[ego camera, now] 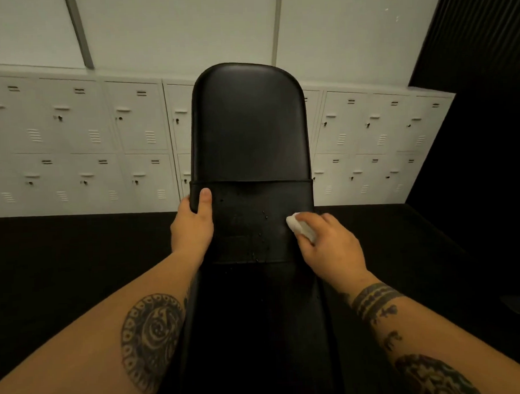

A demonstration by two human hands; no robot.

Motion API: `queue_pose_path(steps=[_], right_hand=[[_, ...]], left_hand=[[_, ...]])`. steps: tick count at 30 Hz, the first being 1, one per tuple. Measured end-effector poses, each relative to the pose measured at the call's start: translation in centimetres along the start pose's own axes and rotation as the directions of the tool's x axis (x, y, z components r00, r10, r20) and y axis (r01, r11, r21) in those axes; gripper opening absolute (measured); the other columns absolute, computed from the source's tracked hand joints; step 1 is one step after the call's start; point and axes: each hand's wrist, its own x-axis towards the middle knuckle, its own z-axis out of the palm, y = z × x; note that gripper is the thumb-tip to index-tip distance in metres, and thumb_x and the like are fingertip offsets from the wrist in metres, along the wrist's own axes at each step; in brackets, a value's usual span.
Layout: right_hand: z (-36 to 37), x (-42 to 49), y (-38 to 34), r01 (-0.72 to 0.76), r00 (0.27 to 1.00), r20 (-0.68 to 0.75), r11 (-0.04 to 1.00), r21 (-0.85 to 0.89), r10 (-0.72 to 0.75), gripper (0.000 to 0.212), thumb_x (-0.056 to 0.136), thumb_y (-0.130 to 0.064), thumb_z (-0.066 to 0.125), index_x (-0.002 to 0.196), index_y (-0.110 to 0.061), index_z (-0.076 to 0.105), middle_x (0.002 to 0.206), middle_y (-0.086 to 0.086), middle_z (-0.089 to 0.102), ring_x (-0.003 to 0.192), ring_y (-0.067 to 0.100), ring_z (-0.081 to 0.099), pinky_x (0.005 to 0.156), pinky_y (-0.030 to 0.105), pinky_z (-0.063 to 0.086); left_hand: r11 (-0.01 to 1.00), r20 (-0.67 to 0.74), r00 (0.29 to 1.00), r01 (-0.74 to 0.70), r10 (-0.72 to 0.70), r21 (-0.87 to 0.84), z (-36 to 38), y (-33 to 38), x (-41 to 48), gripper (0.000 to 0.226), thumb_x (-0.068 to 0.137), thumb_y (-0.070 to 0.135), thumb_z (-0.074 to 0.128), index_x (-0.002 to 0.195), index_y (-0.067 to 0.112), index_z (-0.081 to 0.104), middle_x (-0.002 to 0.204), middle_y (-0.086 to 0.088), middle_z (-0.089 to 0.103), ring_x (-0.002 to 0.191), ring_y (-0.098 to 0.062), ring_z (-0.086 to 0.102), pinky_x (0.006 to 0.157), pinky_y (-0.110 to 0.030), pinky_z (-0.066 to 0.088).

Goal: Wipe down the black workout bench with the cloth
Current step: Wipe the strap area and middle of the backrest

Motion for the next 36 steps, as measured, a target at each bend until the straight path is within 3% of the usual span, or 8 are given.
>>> queue_pose_path(steps=[5,12,17,19,25,32,34,36], right_hand=[[0.8,2.3,-1.1,-0.189,0.965,-0.127,0.948,0.256,0.227,0.031,0.093,-0.043,0.057,0.124,-0.037,0.054,0.109,-0.005,0.059,0.091,0.013,0.057,0.074,0.03,0.049],[1.0,-1.9,0.0,0.098,0.995,0.001,0.995,0.014,-0.098,0.04,0.091,-0.043,0.058,0.13,-0.037,0.053,0.103,-0.007,0.057,0.08,0.014,0.06,0.069,0.036,0.057],[0.1,1.3,-0.9,-0.087,0.991,-0.087,0.984,0.153,0.101,0.031,0.092,-0.041,0.056,0.123,-0.034,0.057,0.108,-0.002,0.062,0.089,0.021,0.061,0.075,0.036,0.052],[0.7,1.9,-2.8,-0.076,0.993,-0.079,0.982,0.171,0.091,0.03,0.093,-0.042,0.055,0.122,-0.034,0.057,0.107,-0.002,0.061,0.089,0.022,0.061,0.076,0.04,0.055],[1.6,-3.0,-1.4,0.273,0.962,0.022,0.962,-0.032,-0.272,0.036,0.089,-0.043,0.061,0.124,-0.037,0.058,0.097,-0.006,0.058,0.074,0.02,0.062,0.058,0.03,0.05],[0.6,2.3,-3.0,0.01,0.995,-0.098,0.995,0.097,-0.001,0.031,0.092,-0.041,0.056,0.122,-0.033,0.057,0.106,-0.004,0.06,0.085,0.022,0.062,0.07,0.036,0.053],[1.5,2.2,-5.5,0.047,0.994,-0.103,0.988,0.146,-0.032,0.031,0.091,-0.04,0.058,0.121,-0.033,0.059,0.107,-0.002,0.061,0.087,0.025,0.063,0.072,0.038,0.054],[2.9,0.8,-7.1,0.192,0.98,-0.069,0.972,0.131,-0.185,0.033,0.087,-0.039,0.06,0.119,-0.032,0.061,0.102,0.001,0.061,0.084,0.028,0.064,0.069,0.039,0.054]], left_hand=[[0.999,-0.06,0.997,-0.039,0.039,0.003,0.4,-0.5,0.1,0.06,0.093,0.076,0.037,0.122,0.028,0.06,0.098,0.007,0.062,0.096,-0.02,0.059,0.083,-0.039,0.046],[0.999,-0.077,0.997,-0.032,0.032,-0.002,0.4,-0.5,-0.2,0.063,0.092,0.078,0.038,0.124,0.029,0.06,0.104,0.005,0.063,0.101,-0.022,0.06,0.091,-0.042,0.05],[0.999,-0.117,0.993,-0.029,0.032,0.028,0.5,-0.3,-0.6,0.061,0.093,0.077,0.036,0.121,0.029,0.062,0.095,0.01,0.059,0.096,-0.019,0.057,0.083,-0.037,0.043],[0.998,-0.125,0.991,-0.04,0.045,0.038,0.5,-0.2,-0.7,0.061,0.094,0.077,0.036,0.121,0.029,0.062,0.097,0.008,0.059,0.095,-0.02,0.056,0.082,-0.036,0.042],[0.999,-0.117,0.993,-0.034,0.034,0.003,0.5,-0.4,-0.8,0.061,0.092,0.078,0.038,0.119,0.029,0.063,0.104,0.005,0.064,0.097,-0.02,0.059,0.083,-0.036,0.045],[0.999,-0.108,0.994,-0.034,0.031,-0.027,0.6,-0.7,-0.5,0.061,0.092,0.078,0.04,0.12,0.029,0.064,0.101,0.007,0.065,0.097,-0.018,0.06,0.082,-0.036,0.045],[0.999,-0.115,0.993,-0.039,0.036,-0.02,0.5,-0.7,-0.5,0.062,0.092,0.077,0.039,0.123,0.03,0.063,0.102,0.007,0.065,0.099,-0.019,0.06,0.082,-0.035,0.044],[0.999,-0.114,0.993,-0.038,0.035,-0.022,0.4,-0.6,-0.4,0.059,0.093,0.076,0.039,0.125,0.031,0.062,0.098,0.009,0.063,0.098,-0.018,0.059,0.081,-0.035,0.043]])
